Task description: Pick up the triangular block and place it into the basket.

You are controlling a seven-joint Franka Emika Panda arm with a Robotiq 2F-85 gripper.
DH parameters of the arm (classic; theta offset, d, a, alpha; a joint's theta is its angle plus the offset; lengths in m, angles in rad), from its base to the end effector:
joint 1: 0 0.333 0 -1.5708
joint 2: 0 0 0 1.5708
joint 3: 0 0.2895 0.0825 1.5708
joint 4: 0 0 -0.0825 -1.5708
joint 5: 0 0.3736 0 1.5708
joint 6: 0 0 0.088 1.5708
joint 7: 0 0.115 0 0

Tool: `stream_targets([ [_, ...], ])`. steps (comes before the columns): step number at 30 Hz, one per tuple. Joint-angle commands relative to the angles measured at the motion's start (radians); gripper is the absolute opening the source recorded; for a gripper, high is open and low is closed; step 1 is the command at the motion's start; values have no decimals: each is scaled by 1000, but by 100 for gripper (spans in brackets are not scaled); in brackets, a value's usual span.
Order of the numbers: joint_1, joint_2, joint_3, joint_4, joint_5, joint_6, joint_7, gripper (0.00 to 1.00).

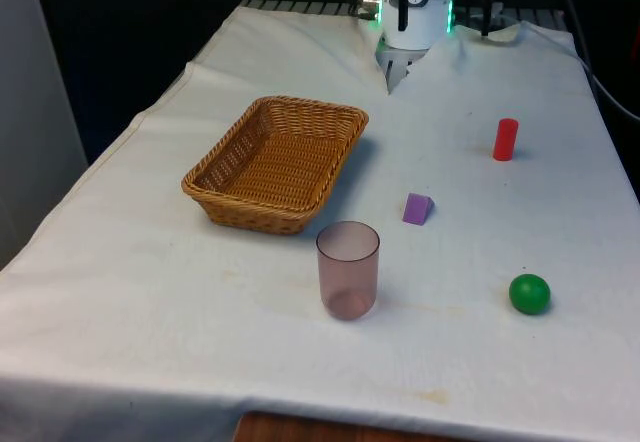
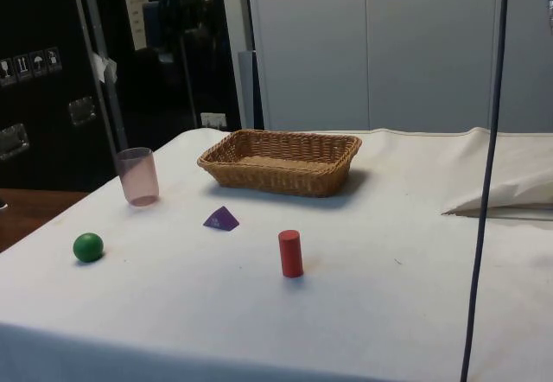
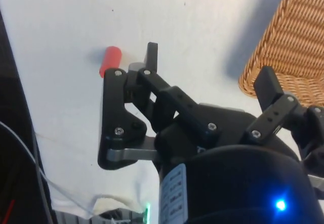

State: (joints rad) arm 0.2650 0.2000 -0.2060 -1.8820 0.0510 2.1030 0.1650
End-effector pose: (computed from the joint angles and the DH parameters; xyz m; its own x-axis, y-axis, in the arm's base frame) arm 0.5933 0.0421 0.3788 0.9917 -0.1265 0.0246 -0.1264 -0.9919 -0.0081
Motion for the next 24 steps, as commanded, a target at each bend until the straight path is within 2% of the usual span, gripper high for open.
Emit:
stream_targets([
  [1,3,2,0,-7,-4,22,13,100],
  [3,4,4,3,-21,-3,43,25,100],
  [4,0,3,3,-10,0,19,11,100],
  [6,4,7,8,-42,-3,68,42,100],
  [11,7,17,18,-80,-3,109,74,100],
  [12,2,13,18,-72,0,90,60,100],
  [13,7,18,21,-87,-3,117,80,100],
  [19,6,42,35,-125,-3,180,118,100],
  [21,3,48,39,-128,0,181,118,100],
  [24,6,66,41,-139,-3,218,143,100],
])
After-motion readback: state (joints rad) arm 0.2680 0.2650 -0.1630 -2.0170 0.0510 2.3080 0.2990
